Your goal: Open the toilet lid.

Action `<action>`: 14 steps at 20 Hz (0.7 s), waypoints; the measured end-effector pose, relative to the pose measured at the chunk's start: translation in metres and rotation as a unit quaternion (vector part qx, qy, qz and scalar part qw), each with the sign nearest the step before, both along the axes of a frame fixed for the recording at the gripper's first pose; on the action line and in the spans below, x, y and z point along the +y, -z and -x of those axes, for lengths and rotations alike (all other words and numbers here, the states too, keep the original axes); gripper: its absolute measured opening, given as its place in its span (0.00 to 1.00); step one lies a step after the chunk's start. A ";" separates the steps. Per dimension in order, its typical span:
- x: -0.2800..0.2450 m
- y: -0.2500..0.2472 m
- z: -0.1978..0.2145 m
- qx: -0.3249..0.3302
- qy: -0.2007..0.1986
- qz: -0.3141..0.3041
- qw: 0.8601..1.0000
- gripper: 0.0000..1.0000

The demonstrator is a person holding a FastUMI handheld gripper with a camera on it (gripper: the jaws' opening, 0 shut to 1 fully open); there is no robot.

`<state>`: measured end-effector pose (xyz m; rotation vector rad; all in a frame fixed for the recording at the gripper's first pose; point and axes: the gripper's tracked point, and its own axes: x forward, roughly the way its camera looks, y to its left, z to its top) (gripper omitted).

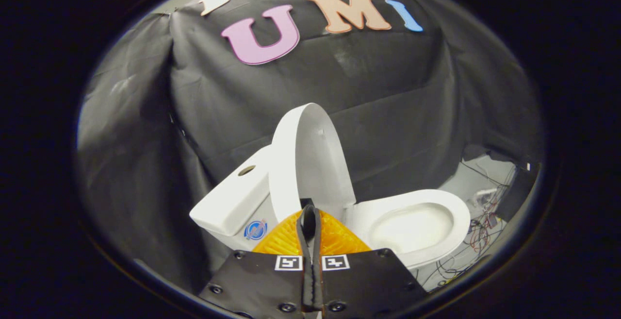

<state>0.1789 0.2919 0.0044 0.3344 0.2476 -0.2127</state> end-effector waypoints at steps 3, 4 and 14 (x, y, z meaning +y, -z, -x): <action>0.018 0.000 -0.010 0.002 -0.009 0.008 1.000 0.01; 0.024 0.000 -0.013 0.004 -0.010 0.015 1.000 0.01; 0.053 0.003 -0.024 0.005 0.026 0.046 0.999 0.03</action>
